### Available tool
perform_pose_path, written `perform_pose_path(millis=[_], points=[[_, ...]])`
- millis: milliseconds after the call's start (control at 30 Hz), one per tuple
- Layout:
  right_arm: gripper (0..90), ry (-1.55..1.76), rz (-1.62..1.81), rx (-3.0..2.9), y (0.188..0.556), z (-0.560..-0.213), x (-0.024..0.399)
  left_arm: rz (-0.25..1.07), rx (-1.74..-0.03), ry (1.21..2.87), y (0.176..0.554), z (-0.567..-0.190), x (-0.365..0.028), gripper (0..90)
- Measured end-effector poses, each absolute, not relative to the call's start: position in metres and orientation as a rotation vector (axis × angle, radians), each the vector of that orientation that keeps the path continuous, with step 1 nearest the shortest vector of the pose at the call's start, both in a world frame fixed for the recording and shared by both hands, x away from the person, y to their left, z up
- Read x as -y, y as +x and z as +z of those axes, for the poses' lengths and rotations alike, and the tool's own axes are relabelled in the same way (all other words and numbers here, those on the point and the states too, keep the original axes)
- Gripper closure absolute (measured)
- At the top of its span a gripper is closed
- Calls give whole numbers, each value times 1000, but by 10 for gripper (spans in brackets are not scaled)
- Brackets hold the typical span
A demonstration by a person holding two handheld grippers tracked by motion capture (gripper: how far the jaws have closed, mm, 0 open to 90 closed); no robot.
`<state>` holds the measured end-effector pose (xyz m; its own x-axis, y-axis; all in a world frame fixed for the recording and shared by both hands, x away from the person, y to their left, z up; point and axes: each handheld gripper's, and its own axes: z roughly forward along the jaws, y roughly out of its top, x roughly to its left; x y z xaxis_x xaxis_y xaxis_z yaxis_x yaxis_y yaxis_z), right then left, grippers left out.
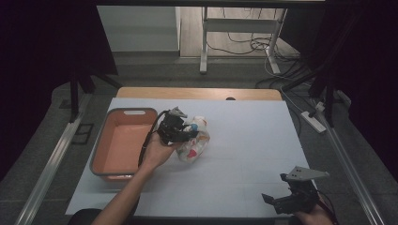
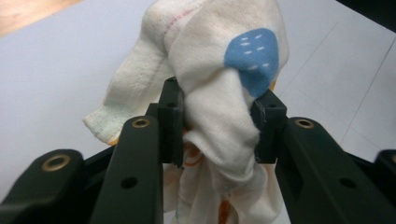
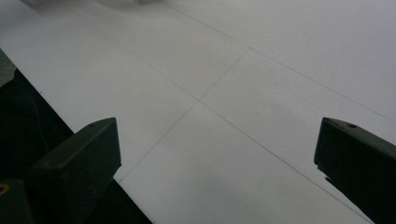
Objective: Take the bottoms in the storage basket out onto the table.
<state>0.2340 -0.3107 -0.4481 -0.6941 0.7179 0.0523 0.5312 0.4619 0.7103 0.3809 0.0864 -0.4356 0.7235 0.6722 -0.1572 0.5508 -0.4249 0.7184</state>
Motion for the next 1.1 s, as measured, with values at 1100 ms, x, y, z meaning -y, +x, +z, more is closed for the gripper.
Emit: perform_pose_path(millis=[1100], points=[[10,1072,1034,-2472,234,-449,309,114,-962,2378,399,-502,-47,566]])
